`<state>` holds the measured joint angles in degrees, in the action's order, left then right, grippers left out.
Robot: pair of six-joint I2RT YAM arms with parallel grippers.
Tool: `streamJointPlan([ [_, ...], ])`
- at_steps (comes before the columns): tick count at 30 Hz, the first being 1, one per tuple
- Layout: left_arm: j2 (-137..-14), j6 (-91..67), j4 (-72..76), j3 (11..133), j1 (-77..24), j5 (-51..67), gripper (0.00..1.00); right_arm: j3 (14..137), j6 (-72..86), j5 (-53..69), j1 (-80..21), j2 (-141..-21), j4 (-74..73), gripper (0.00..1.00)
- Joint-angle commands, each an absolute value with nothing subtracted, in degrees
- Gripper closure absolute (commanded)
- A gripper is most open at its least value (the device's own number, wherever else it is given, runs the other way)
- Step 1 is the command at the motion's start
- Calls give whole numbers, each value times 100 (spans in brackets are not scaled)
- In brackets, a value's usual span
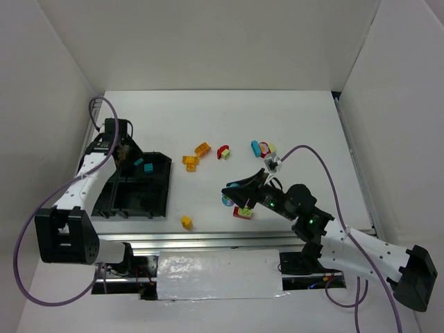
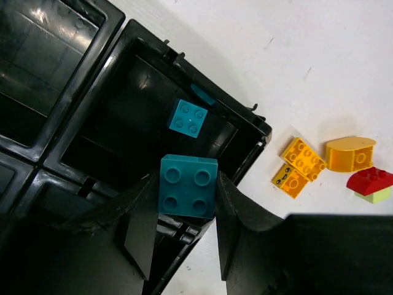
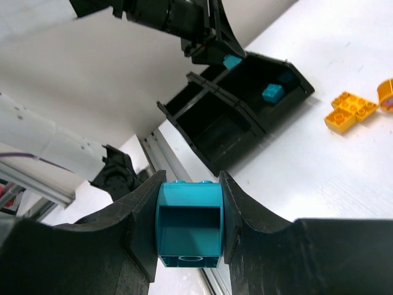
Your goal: Sort the legos into containers by color
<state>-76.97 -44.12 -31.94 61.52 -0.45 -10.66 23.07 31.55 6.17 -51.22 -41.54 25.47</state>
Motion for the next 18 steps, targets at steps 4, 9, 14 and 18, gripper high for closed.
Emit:
streamJointPlan([
  [4, -7858, -4579, -3129, 6451, -26, -1107, 28, 2654, 3032, 642, -5098, -4245, 2330, 100],
  [9, -7498, -4535, -3225, 6565, -26, -1178, 1, 2777, 3023, 554, -5089, -4447, 2127, 100],
  [14, -6822, -3975, -2633, 6347, -44, -136, 0, 2917, 3277, 554, -5089, -4702, 2136, 100],
  [18, -5900, -3542, -1477, 5530, -184, 2665, 0, 3041, 3568, 756, -5063, -4650, 2180, 100],
])
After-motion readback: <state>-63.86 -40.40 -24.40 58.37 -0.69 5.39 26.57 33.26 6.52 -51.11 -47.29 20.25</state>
